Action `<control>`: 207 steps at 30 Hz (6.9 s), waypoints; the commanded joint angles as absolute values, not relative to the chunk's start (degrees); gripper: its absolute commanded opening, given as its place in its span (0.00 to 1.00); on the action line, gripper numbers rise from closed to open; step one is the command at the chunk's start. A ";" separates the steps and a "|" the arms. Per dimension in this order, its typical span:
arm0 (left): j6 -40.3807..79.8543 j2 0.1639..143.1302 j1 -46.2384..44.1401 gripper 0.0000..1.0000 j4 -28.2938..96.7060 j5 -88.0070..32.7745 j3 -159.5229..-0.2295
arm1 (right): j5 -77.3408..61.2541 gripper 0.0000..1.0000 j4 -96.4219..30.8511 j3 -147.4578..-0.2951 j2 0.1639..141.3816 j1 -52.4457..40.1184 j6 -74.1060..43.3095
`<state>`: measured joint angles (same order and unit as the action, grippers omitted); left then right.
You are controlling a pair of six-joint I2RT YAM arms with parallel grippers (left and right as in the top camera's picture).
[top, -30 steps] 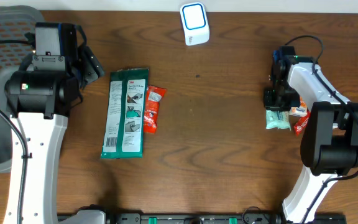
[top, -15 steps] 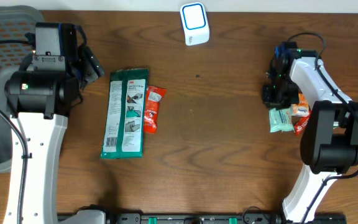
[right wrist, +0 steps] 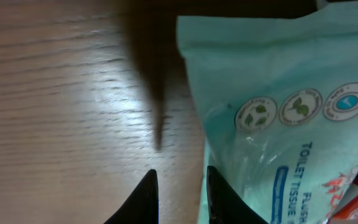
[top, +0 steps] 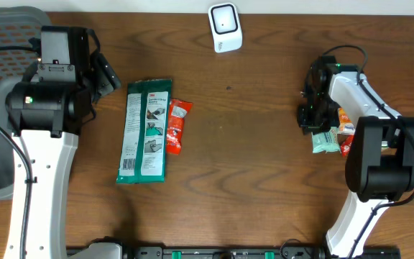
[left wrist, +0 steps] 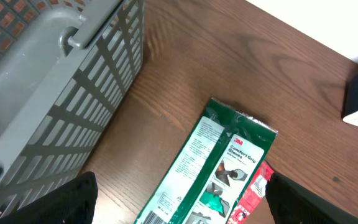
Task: Scan the item barcode
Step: 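Carry the wipes packet to the right edge and release it, then move the right gripper to the green glove packet and grasp it, then drag the glove packet right and lay it flat on the table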
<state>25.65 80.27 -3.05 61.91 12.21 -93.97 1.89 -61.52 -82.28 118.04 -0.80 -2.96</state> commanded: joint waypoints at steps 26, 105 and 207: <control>25.54 80.49 -2.81 0.87 62.08 12.93 -94.89 | -44.73 0.99 -50.72 -80.86 116.62 -4.93 -5.04; 25.54 80.49 -2.81 0.87 62.06 12.93 -94.89 | -21.23 0.42 1.37 -70.32 117.40 -50.35 -48.18; 25.54 80.49 -2.81 0.87 62.06 12.93 -94.89 | -17.41 0.99 -43.09 -58.81 91.61 -20.45 -21.58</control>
